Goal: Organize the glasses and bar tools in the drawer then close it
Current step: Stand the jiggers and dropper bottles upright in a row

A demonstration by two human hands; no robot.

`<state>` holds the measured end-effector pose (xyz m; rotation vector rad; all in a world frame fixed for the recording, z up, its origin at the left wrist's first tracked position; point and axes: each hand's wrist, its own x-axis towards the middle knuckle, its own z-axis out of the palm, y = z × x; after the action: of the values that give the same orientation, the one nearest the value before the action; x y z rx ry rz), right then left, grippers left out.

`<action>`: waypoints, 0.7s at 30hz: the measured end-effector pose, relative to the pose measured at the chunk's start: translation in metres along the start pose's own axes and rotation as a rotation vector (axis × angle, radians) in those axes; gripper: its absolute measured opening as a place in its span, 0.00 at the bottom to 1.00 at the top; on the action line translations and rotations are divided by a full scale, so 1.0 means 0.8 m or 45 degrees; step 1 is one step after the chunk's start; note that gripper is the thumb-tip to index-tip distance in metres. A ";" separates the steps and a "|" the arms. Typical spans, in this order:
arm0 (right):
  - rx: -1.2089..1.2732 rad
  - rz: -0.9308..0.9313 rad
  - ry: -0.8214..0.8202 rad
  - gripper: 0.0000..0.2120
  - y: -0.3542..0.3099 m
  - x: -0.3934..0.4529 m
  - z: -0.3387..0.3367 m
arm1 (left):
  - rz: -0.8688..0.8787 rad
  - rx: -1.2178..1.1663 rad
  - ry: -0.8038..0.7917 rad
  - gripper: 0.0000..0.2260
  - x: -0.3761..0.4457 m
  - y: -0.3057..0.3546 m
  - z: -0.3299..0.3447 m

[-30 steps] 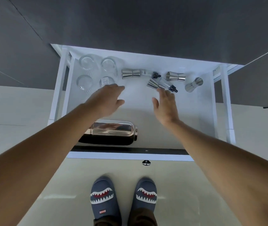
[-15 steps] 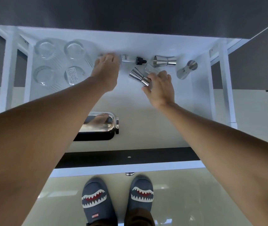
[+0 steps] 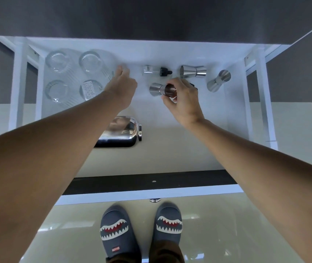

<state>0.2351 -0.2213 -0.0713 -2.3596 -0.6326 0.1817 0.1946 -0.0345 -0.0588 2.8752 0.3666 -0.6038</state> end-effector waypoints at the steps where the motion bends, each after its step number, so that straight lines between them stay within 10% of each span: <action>1: 0.005 -0.011 -0.005 0.13 -0.004 0.001 0.001 | -0.002 0.020 -0.009 0.16 0.002 -0.002 0.000; 18: 0.102 0.087 -0.075 0.12 -0.043 0.008 0.027 | -0.393 -0.536 0.179 0.05 0.005 -0.005 -0.062; 21: 0.093 0.086 -0.093 0.14 -0.045 0.020 0.031 | -0.407 -0.309 0.098 0.24 0.007 -0.007 -0.069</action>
<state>0.2276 -0.1757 -0.0661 -2.3142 -0.5717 0.3170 0.2182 -0.0156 -0.0122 2.6291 0.8600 -0.4595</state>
